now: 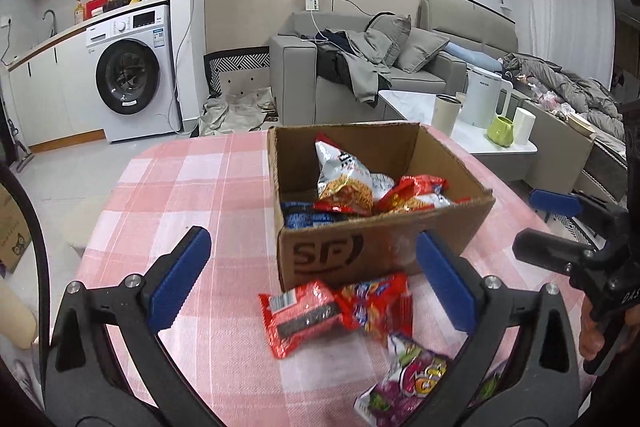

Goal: Organize snacks
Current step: 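Withdraw both tools from the box toward the purple candy bags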

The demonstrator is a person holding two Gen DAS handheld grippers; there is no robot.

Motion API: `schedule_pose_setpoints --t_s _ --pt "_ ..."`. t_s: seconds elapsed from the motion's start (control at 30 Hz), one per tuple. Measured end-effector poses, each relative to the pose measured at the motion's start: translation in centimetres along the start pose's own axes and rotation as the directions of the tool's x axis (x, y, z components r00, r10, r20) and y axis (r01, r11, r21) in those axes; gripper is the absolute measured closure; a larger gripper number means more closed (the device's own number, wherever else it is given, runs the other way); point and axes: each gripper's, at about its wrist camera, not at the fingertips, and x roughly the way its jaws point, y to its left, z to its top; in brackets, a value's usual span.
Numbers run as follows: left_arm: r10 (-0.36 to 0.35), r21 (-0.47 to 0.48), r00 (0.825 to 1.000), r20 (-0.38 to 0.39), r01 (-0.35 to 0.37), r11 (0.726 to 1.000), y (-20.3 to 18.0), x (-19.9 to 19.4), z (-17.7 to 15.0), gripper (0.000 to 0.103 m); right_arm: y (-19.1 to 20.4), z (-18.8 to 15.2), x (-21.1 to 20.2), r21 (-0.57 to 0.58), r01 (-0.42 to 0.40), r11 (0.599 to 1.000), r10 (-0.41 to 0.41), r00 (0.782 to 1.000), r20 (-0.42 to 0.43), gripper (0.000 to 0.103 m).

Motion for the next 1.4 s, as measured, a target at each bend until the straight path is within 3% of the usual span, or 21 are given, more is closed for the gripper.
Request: schedule_pose_setpoints --t_s 0.33,0.77,1.4 --pt "0.009 -0.032 0.999 -0.031 -0.01 0.999 1.1 -0.7 -2.2 0.001 -0.4 -2.6 0.1 0.01 0.007 1.0 -0.007 0.999 -0.038 0.0" --pt "0.015 -0.022 0.999 -0.05 -0.016 1.0 1.2 -1.2 -3.7 0.001 -0.2 -3.6 -0.4 -0.008 0.01 1.0 -0.011 0.998 -0.066 0.0" --pt "-0.004 -0.023 0.994 -0.111 0.001 1.0 1.1 -1.7 -6.4 0.001 1.5 -6.2 0.3 -0.056 -0.051 0.997 0.042 0.986 -0.163 0.0"
